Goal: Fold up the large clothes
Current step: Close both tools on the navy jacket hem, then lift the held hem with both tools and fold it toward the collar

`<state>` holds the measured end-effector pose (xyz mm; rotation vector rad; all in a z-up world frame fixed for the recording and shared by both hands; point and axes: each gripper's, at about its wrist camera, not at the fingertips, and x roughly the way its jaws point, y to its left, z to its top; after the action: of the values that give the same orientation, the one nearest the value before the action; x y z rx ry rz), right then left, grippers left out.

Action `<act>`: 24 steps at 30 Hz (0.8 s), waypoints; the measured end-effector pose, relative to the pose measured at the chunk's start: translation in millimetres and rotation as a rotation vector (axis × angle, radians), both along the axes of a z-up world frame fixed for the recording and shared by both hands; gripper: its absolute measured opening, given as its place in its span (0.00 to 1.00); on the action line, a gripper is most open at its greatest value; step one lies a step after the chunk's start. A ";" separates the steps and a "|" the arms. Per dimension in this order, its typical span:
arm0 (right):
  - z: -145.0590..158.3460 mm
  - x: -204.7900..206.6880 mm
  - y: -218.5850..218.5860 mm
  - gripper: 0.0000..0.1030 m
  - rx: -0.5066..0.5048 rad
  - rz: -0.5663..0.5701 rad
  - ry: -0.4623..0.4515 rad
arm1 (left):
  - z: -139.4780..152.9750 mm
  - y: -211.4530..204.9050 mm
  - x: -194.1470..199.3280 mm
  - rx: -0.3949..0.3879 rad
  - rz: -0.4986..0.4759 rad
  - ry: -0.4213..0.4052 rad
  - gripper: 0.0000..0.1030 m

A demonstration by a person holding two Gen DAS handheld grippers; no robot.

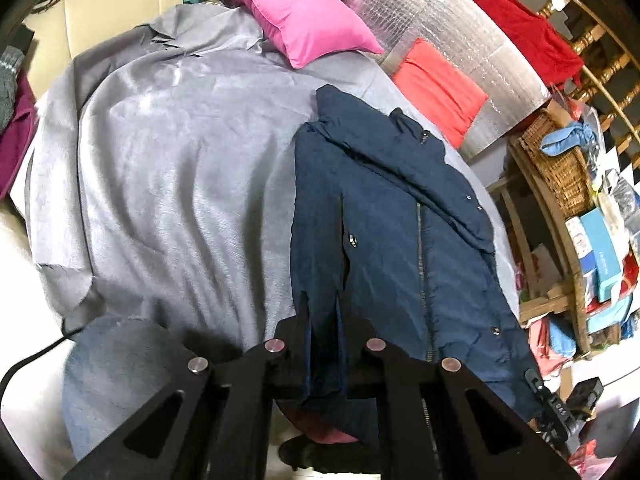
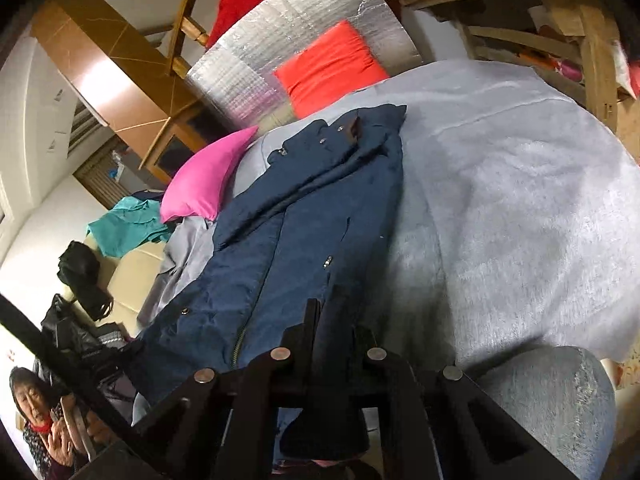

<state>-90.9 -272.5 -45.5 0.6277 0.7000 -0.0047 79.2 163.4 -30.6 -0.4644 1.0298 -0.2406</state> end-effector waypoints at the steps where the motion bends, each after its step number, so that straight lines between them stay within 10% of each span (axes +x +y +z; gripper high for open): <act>1: -2.0 1.1 -3.2 0.08 0.020 0.002 -0.003 | -0.7 -2.6 0.7 0.008 -0.002 0.000 0.10; 16: 39.3 32.6 -19.0 0.08 0.107 0.039 -0.122 | 37.3 -6.6 38.1 -0.151 0.001 -0.098 0.10; 24: 72.6 91.2 -49.1 0.08 0.152 0.040 -0.152 | 53.5 -6.2 119.1 -0.255 -0.020 -0.131 0.10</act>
<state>0.3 -321.6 27.2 0.7513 0.5687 0.1327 198.4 157.3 23.0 -0.6601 0.8796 -0.4178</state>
